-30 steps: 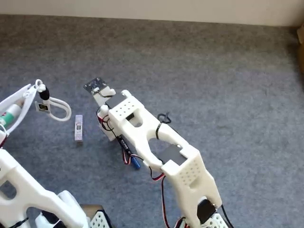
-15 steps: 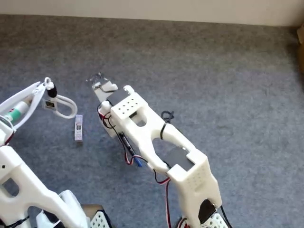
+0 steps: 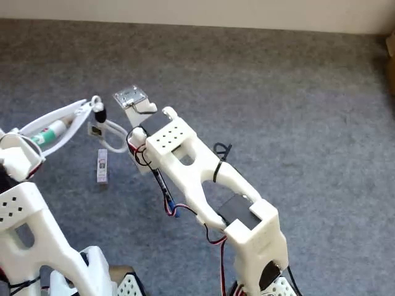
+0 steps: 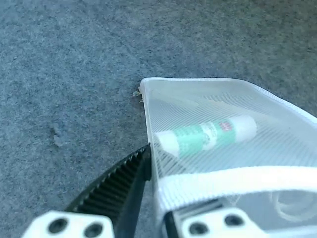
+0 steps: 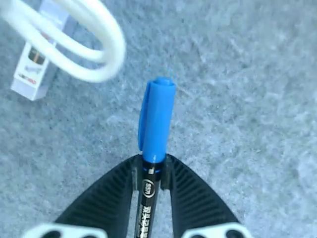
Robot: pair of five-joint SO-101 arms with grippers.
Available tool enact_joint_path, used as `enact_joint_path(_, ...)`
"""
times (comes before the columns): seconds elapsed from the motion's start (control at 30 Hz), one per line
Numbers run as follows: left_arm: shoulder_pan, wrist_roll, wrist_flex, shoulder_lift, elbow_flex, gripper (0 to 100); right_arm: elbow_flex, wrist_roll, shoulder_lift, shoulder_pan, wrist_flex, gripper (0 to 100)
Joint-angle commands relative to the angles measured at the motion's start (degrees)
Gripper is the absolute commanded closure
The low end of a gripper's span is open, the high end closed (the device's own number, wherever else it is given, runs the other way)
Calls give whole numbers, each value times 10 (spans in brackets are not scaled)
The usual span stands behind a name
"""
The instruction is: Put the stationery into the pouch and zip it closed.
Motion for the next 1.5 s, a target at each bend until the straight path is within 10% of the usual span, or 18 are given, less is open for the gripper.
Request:
enact_joint_path(0.0, 25, 4, -7, 0, -7, 989, -8, -5, -46, -21, 8, 991)
enact_joint_path(1.47, 82, -16, 2, 0, 8, 992, 580, -6, -640, -6, -467, 991)
